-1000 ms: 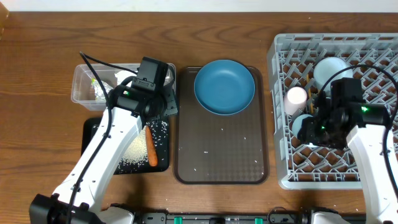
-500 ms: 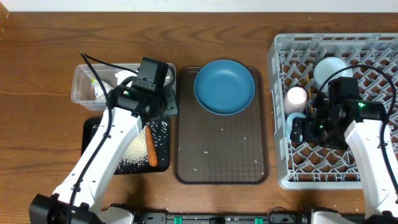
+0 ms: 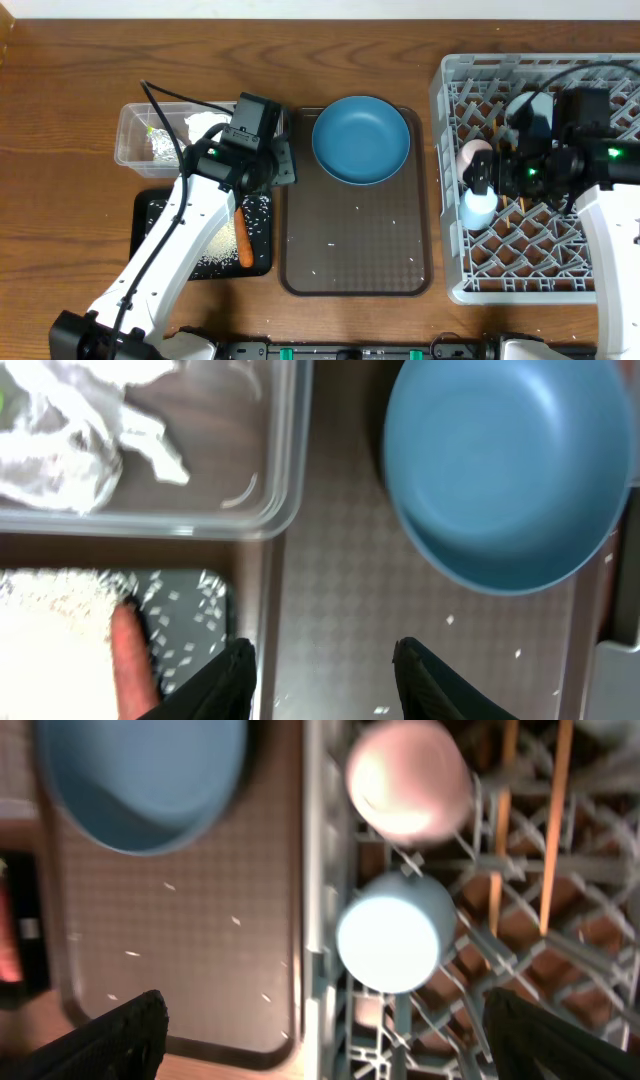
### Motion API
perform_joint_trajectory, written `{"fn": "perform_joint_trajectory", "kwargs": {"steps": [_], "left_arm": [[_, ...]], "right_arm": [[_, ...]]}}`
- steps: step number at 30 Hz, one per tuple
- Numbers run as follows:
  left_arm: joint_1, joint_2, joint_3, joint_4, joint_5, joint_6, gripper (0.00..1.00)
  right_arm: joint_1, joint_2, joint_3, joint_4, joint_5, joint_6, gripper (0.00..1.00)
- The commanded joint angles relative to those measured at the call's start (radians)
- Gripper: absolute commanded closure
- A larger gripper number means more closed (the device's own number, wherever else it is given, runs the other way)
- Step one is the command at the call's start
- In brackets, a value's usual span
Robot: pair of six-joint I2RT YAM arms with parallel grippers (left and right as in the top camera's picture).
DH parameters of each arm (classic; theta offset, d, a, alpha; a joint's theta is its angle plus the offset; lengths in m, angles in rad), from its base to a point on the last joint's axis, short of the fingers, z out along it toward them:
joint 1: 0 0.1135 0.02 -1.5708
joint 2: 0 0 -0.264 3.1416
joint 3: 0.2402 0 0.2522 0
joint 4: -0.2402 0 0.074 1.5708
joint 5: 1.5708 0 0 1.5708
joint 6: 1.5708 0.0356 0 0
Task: Sort waste into correct bins and load items into the dishwasher rack
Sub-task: 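Grasp the blue plate rim with the left gripper and lift it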
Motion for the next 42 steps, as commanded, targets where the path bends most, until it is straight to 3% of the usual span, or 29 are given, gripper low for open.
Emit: {"fn": "perform_joint_trajectory", "kwargs": {"steps": [1,16,27,28,31,33,37,39,42], "left_arm": [[-0.002,0.003,0.007,0.027,0.007,0.012,0.52],[-0.137,0.267,0.007,0.324,0.006,-0.097,0.48],[-0.143,0.45,0.007,0.398,-0.029,-0.143,0.49],[-0.143,0.458,0.007,0.399,-0.029,-0.146,0.5],[-0.143,0.472,0.007,0.401,-0.028,-0.15,0.75],[-0.143,0.47,0.007,0.402,-0.028,-0.15,0.85],[-0.142,0.452,0.007,0.401,-0.028,-0.149,0.86],[-0.142,0.44,0.007,0.4,-0.028,-0.149,0.94],[-0.142,0.407,0.007,0.393,-0.028,-0.149,0.94]], "right_arm": [[0.012,0.003,0.046,-0.003,-0.039,-0.032,0.01],[0.012,0.002,0.046,-0.038,0.01,-0.032,0.01],[0.012,0.002,0.046,-0.071,0.029,-0.054,0.01],[0.012,0.002,0.046,-0.071,0.031,-0.055,0.01],[0.012,0.002,0.046,-0.071,0.042,-0.055,0.01],[0.012,0.002,0.046,-0.071,0.042,-0.056,0.01],[0.011,0.002,0.046,-0.069,0.042,-0.059,0.01],[0.011,0.002,0.046,-0.065,0.042,-0.058,0.01],[0.011,0.003,0.046,-0.055,0.034,-0.058,0.01]]}}
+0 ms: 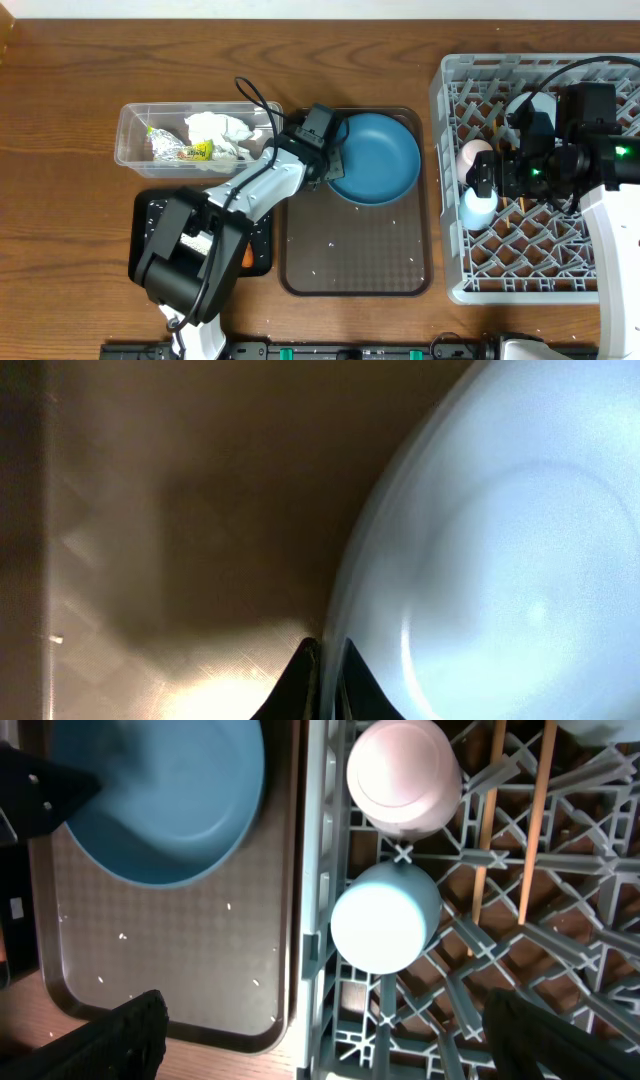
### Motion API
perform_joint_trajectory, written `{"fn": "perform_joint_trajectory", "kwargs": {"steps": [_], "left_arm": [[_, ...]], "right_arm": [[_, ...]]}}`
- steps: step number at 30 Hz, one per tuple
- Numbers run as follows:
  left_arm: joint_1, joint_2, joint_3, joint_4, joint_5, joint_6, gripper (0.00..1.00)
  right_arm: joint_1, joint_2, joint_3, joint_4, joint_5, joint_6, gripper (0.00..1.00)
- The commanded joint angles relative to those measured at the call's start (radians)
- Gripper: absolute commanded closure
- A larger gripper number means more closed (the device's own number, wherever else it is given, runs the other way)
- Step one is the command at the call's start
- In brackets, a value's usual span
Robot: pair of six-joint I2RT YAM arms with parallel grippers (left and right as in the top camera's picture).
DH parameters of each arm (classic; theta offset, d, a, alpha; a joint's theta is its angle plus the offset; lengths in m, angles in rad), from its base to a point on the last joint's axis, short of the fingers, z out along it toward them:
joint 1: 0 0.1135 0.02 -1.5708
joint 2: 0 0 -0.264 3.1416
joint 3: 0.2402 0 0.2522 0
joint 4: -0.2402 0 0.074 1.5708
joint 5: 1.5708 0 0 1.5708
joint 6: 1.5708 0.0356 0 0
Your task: Sort waste into correct bins and load items into the dishwasher rack
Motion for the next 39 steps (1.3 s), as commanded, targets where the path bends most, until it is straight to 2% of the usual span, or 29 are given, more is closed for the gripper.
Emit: {"fn": "perform_joint_trajectory", "kwargs": {"steps": [1,7,16,25,30,34,37,39], "left_arm": [[0.002,-0.064,0.007,-0.016,-0.018,-0.001,0.94],[-0.003,-0.237,0.008,-0.079,0.034,-0.001,0.94],[-0.074,-0.457,0.007,-0.179,0.069,-0.001,0.94],[-0.131,-0.474,0.007,-0.198,0.068,-0.001,0.94],[-0.13,-0.474,0.007,-0.2,0.052,0.006,0.94],[-0.13,-0.474,0.007,-0.2,0.018,0.01,0.93],[-0.13,-0.472,0.007,-0.203,0.003,0.01,0.93],[-0.13,-0.469,0.007,-0.207,0.003,0.01,0.93]], "right_arm": [[0.01,0.003,0.014,0.01,-0.003,-0.016,0.01],[0.017,0.007,0.014,0.042,-0.024,-0.024,0.12],[0.11,0.017,-0.002,0.132,-0.067,-0.007,0.1],[0.214,0.058,-0.019,0.215,-0.069,0.038,0.13],[0.216,0.076,-0.019,0.211,-0.032,0.041,0.38],[0.217,0.075,-0.016,0.224,-0.017,0.04,0.42],[0.217,0.072,-0.013,0.227,-0.017,0.04,0.51],[0.217,0.07,-0.009,0.227,-0.017,0.04,0.64]]}}
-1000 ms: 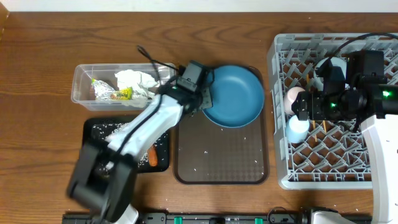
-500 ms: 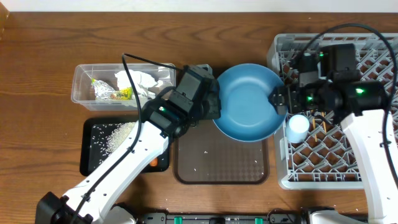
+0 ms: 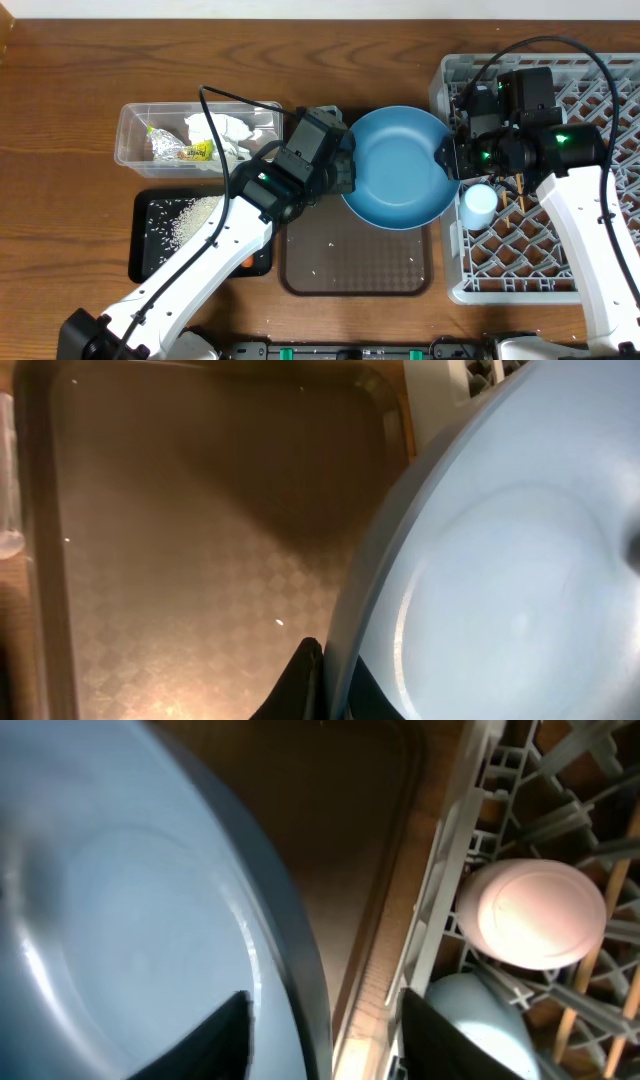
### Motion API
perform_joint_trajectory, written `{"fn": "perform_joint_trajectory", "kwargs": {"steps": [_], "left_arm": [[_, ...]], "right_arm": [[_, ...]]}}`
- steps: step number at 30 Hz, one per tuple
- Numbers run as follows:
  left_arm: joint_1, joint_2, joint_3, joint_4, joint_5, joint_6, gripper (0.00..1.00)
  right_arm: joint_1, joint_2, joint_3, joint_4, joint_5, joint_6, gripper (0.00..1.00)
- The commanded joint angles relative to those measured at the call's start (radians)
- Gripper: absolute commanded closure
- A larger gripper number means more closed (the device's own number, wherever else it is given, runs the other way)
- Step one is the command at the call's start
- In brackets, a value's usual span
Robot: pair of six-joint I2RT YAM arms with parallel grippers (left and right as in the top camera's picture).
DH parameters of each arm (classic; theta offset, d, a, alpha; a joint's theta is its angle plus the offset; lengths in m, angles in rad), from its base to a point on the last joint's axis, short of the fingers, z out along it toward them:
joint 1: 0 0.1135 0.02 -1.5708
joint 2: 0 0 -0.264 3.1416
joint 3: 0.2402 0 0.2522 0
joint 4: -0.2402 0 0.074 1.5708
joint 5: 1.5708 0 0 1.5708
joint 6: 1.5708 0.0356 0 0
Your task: Sort waste into correct bins and load items into the dishwasher rack
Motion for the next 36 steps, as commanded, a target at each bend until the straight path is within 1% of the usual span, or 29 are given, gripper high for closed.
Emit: {"fn": "perform_joint_trajectory", "kwargs": {"steps": [1,2,6,8,10,11,14,15,16,17,19,23,26,28,31,33,34,36], "left_arm": [[0.0,-0.004,0.007,-0.004,-0.024,0.005,0.93],[0.0,-0.004,0.007,-0.006,-0.024,0.004,0.93],[0.0,-0.004,0.007,-0.01,-0.023,0.004,0.93],[0.0,-0.004,0.007,-0.01,-0.023,0.004,0.93],[0.0,-0.004,0.007,-0.011,-0.023,0.004,0.93],[0.0,-0.004,0.007,-0.014,-0.023,0.004,0.9],[0.0,-0.004,0.007,-0.018,-0.023,0.004,0.83],[0.0,-0.004,0.007,-0.016,-0.024,0.005,0.75],[0.002,-0.004,0.007,-0.014,-0.029,0.005,0.64],[0.007,-0.006,0.007,-0.011,-0.039,0.005,0.58],[0.022,-0.01,0.009,-0.008,-0.051,0.005,0.54],[0.08,-0.04,0.011,-0.009,-0.054,0.013,0.43],[0.127,-0.071,0.011,-0.011,-0.054,0.012,0.39],[0.154,-0.087,0.011,-0.017,-0.054,0.012,0.33],[0.179,-0.1,0.011,-0.031,-0.054,0.012,0.31],[0.182,-0.1,0.011,-0.04,-0.054,0.012,0.23],[0.182,-0.098,0.011,-0.043,-0.054,0.012,0.17],[0.182,-0.097,0.011,-0.043,-0.053,0.011,0.13]], "right_arm": [[0.01,-0.003,0.006,0.002,0.01,0.01,0.7],[0.01,-0.003,0.006,0.001,0.01,0.01,0.77],[0.01,-0.003,0.006,-0.011,0.01,-0.002,0.86],[0.01,-0.003,0.006,-0.018,0.01,-0.002,0.89],[0.01,-0.002,0.005,-0.019,0.011,-0.002,0.97],[0.01,-0.002,0.005,-0.018,0.011,-0.002,0.99],[0.01,-0.002,0.005,-0.01,0.047,-0.001,0.99],[0.01,-0.002,0.005,-0.007,0.058,-0.001,0.99],[0.01,-0.003,0.006,-0.005,0.069,-0.001,0.99],[0.01,-0.004,0.008,-0.003,0.087,-0.001,0.99],[0.008,-0.01,0.019,-0.004,0.138,-0.001,0.99],[0.0,-0.037,0.076,-0.008,0.34,0.0,0.99],[-0.021,-0.066,0.137,-0.01,0.556,0.011,0.99],[-0.044,-0.089,0.178,-0.01,0.733,0.011,0.99],[-0.091,-0.118,0.211,0.007,0.981,0.011,0.99],[-0.13,-0.132,0.212,0.044,1.119,0.01,0.99],[-0.153,-0.135,0.212,0.063,1.189,-0.002,0.99],[-0.194,-0.137,0.212,0.095,1.31,-0.025,0.99]]}}
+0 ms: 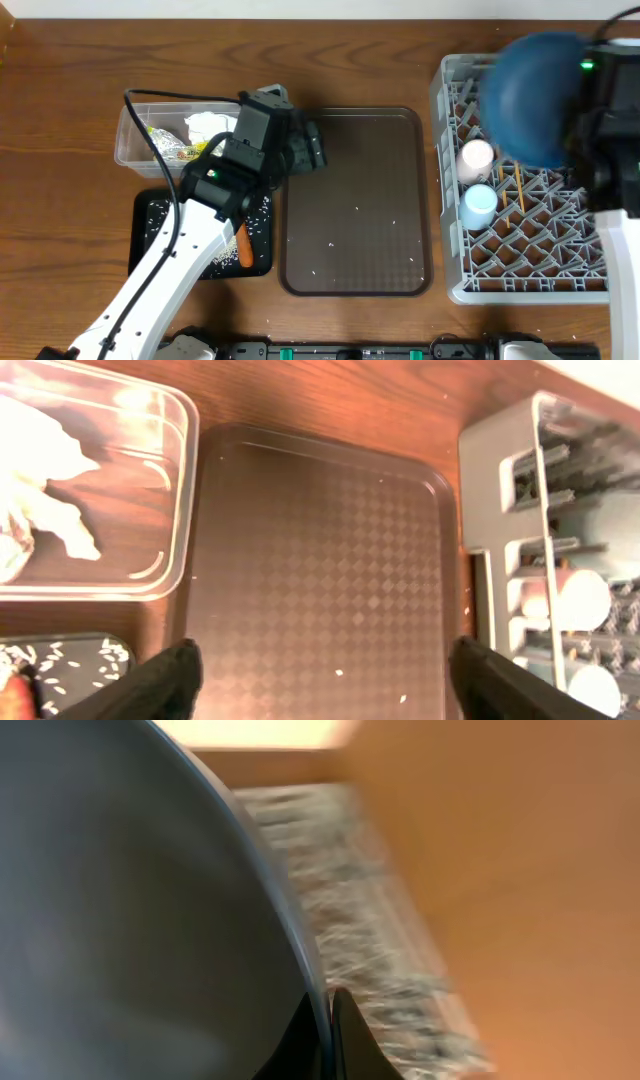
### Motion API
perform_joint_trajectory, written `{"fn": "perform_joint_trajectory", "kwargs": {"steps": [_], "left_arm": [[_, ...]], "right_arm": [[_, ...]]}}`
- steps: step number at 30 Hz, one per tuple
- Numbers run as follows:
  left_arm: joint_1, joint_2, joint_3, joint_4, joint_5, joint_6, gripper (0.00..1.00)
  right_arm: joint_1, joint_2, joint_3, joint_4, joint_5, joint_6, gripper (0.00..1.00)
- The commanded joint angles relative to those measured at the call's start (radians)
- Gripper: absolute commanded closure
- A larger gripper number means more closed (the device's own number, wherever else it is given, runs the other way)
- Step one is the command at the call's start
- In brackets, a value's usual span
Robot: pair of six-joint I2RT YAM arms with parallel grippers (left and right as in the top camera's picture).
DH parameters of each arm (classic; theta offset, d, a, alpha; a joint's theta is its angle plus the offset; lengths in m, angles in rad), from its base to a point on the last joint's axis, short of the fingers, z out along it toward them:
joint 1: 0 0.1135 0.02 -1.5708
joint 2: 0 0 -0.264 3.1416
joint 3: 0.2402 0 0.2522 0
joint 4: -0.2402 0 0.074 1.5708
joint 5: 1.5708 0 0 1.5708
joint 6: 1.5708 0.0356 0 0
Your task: Sort waste into correct bins and load items into the dishwasher rack
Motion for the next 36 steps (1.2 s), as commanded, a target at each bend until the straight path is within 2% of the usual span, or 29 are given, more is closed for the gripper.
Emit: {"fn": "perform_joint_trajectory", "kwargs": {"steps": [1,7,18,29,36], "left_arm": [[0.0,-0.002,0.011,-0.005,-0.015,0.004,0.12],[0.0,-0.001,0.011,-0.005,-0.015,0.004,0.06],[0.0,-0.002,0.011,-0.005,-0.015,0.004,0.01],[0.0,-0.002,0.011,-0.005,-0.015,0.004,0.0],[0.0,-0.002,0.011,-0.005,-0.015,0.004,0.0]], "right_arm": [[-0.069,-0.006,0.017,0.04,0.391,-0.028,0.99],[-0.198,0.006,0.012,0.174,0.612,-0.031,0.99],[-0.35,0.151,0.011,0.397,0.677,-0.253,0.99],[-0.497,0.341,-0.024,0.392,0.714,-0.406,0.99],[-0.506,0.372,-0.132,0.399,0.692,-0.457,0.99]]}}
